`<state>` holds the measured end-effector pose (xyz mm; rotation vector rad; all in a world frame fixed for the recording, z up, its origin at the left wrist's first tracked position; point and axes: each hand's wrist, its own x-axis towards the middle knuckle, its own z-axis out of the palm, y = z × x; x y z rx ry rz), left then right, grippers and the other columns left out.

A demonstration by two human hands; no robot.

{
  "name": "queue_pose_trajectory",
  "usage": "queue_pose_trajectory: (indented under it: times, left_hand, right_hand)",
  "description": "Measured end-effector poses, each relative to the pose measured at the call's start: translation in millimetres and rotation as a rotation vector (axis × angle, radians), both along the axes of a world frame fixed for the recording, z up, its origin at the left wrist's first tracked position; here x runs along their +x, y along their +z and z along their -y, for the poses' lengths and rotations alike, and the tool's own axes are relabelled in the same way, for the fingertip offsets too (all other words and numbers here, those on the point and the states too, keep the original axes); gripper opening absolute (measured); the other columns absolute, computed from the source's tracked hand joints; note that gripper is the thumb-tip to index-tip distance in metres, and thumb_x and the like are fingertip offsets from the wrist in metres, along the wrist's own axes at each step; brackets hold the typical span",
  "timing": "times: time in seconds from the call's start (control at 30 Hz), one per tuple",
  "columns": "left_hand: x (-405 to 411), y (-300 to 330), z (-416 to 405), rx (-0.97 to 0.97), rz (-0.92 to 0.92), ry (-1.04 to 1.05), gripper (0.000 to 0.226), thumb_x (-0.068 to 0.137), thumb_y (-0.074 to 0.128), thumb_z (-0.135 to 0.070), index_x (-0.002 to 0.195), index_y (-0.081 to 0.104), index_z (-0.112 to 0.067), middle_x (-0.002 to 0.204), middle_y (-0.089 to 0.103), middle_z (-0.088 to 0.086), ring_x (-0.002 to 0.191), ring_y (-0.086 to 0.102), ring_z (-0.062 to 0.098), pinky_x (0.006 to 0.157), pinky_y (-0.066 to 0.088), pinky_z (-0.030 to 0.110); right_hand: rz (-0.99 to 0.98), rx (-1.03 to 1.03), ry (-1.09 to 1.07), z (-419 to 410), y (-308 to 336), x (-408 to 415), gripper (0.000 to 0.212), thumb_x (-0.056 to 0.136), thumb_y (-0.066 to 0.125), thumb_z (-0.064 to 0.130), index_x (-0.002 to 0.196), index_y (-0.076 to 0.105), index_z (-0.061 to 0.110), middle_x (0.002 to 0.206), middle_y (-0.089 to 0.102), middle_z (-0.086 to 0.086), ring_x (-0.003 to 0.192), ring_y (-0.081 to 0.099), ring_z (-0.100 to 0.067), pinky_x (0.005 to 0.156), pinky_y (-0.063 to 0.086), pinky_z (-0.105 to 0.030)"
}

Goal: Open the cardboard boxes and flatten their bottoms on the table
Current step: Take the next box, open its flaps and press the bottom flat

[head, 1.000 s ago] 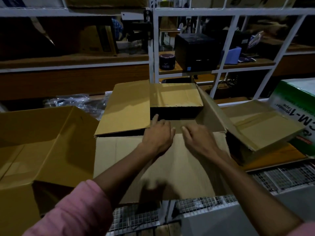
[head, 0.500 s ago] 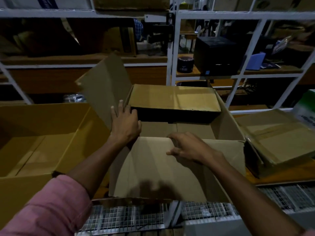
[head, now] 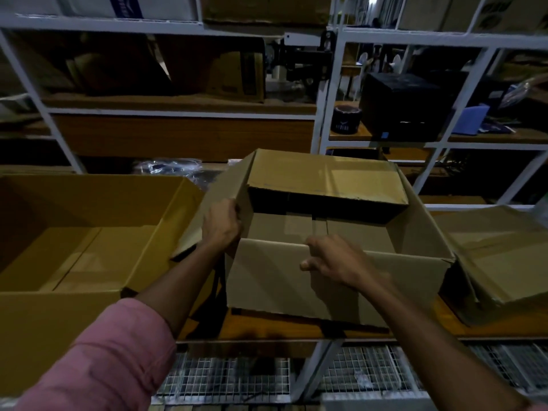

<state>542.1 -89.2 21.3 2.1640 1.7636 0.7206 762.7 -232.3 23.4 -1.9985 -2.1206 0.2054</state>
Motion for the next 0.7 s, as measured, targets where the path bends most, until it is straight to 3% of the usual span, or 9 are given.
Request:
queue_pose_trajectory:
  times: [0.1, 0.3, 0.4, 0.53, 0.63, 0.7]
  left_hand:
    - [0.5, -3.7, 1.8, -0.014, 0.011, -0.008, 0.016, 0.100, 0.055, -0.009, 0.111, 0.066, -0.013, 0.104, 0.068, 0.005, 0.090, 0.062, 0.017, 0.070, 0.050, 0.026]
    - [-4.6, -9.7, 26.9, 0.038, -0.017, -0.055, 0.020, 0.099, 0.058, -0.010, 0.116, 0.066, -0.015, 0.101, 0.066, 0.005, 0.087, 0.066, 0.020, 0.069, 0.058, 0.030]
    - [-2.9, -4.2, 38.9, 0.150, -0.138, -0.058, 0.017, 0.096, 0.059, -0.010, 0.112, 0.066, -0.011, 0.105, 0.067, 0.010, 0.089, 0.064, 0.030, 0.069, 0.053, 0.038]
    - [7.2, -2.5, 41.9, 0.310, -0.158, -0.134, 0.011, 0.091, 0.058, -0.011, 0.089, 0.069, -0.012, 0.089, 0.069, 0.008, 0.079, 0.061, 0.026, 0.075, 0.055, 0.044]
    - [17.1, -2.8, 37.6, 0.259, -0.206, -0.185, 0.017, 0.094, 0.053, -0.021, 0.093, 0.070, -0.018, 0.086, 0.071, 0.002, 0.079, 0.063, 0.024, 0.088, 0.050, 0.044]
    - [24.5, -0.1, 33.5, 0.166, -0.281, -0.256, 0.020, 0.095, 0.048, -0.026, 0.094, 0.067, -0.022, 0.083, 0.070, -0.001, 0.081, 0.064, 0.024, 0.097, 0.041, 0.045]
  right_hand:
    - [-0.005, 0.062, 0.004, 9.8, -5.5, 1.8, 0.019, 0.092, 0.066, 0.045, 0.089, 0.056, 0.028, 0.077, 0.062, 0.008, 0.071, 0.057, -0.011, 0.068, 0.051, -0.037]
    - [0.025, 0.023, 0.046, 30.4, -3.9, 6.4, 0.020, 0.096, 0.059, 0.048, 0.095, 0.059, 0.027, 0.082, 0.065, 0.007, 0.077, 0.060, -0.015, 0.073, 0.051, -0.040]
    - [-0.066, -0.042, 0.039, 32.7, 3.8, 4.7, 0.030, 0.102, 0.046, 0.049, 0.094, 0.062, 0.025, 0.082, 0.065, 0.004, 0.075, 0.059, -0.015, 0.070, 0.049, -0.038]
    - [-0.219, -0.072, -0.011, 2.3, 17.7, 9.0, 0.045, 0.106, 0.038, 0.047, 0.093, 0.067, 0.015, 0.089, 0.070, -0.001, 0.083, 0.065, -0.017, 0.079, 0.054, -0.040]
    - [-0.138, -0.161, -0.037, -33.6, 13.4, 14.4, 0.039, 0.106, 0.041, 0.042, 0.097, 0.063, 0.011, 0.096, 0.066, -0.002, 0.093, 0.064, -0.024, 0.077, 0.047, -0.034]
    - [-0.107, -0.217, -0.069, -54.1, 7.0, 14.3, 0.037, 0.106, 0.044, 0.041, 0.115, 0.063, 0.010, 0.110, 0.066, -0.007, 0.104, 0.062, -0.026, 0.079, 0.042, -0.031]
